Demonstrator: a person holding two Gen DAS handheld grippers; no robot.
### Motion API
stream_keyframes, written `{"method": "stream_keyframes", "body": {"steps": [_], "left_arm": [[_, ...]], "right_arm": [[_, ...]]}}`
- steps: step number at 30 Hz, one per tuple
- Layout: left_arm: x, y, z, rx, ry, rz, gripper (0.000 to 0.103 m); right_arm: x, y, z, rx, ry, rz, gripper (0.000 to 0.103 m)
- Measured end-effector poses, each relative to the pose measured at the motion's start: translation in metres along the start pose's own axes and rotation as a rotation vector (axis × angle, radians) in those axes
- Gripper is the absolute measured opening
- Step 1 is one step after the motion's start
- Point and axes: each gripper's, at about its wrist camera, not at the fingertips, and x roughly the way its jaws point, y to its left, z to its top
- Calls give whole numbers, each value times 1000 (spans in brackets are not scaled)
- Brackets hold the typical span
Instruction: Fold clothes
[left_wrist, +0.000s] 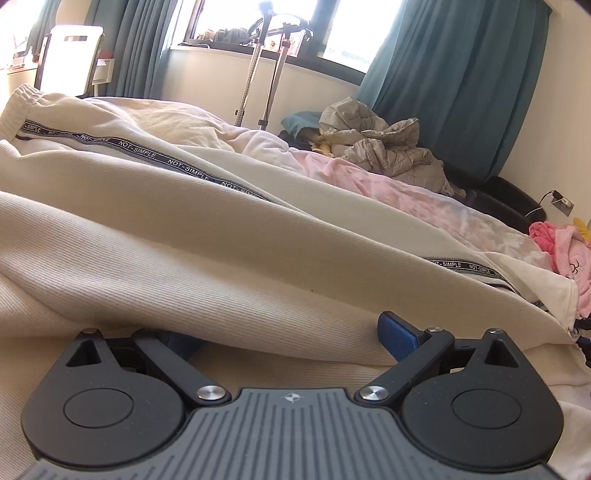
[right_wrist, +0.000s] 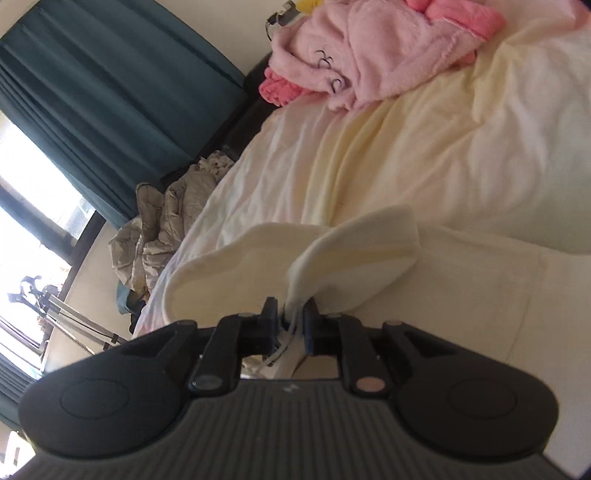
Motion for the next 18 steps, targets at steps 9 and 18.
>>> {"method": "stream_keyframes", "body": {"steps": [9,18], "left_arm": [[1,-7,-4,49,-10,37,99],[4,-11,-5,63,-19,53,100]], "right_arm": [[-1,19,-9,-114,85,132,67],[-36,76,-38,-760,-238,-120,67]]}}
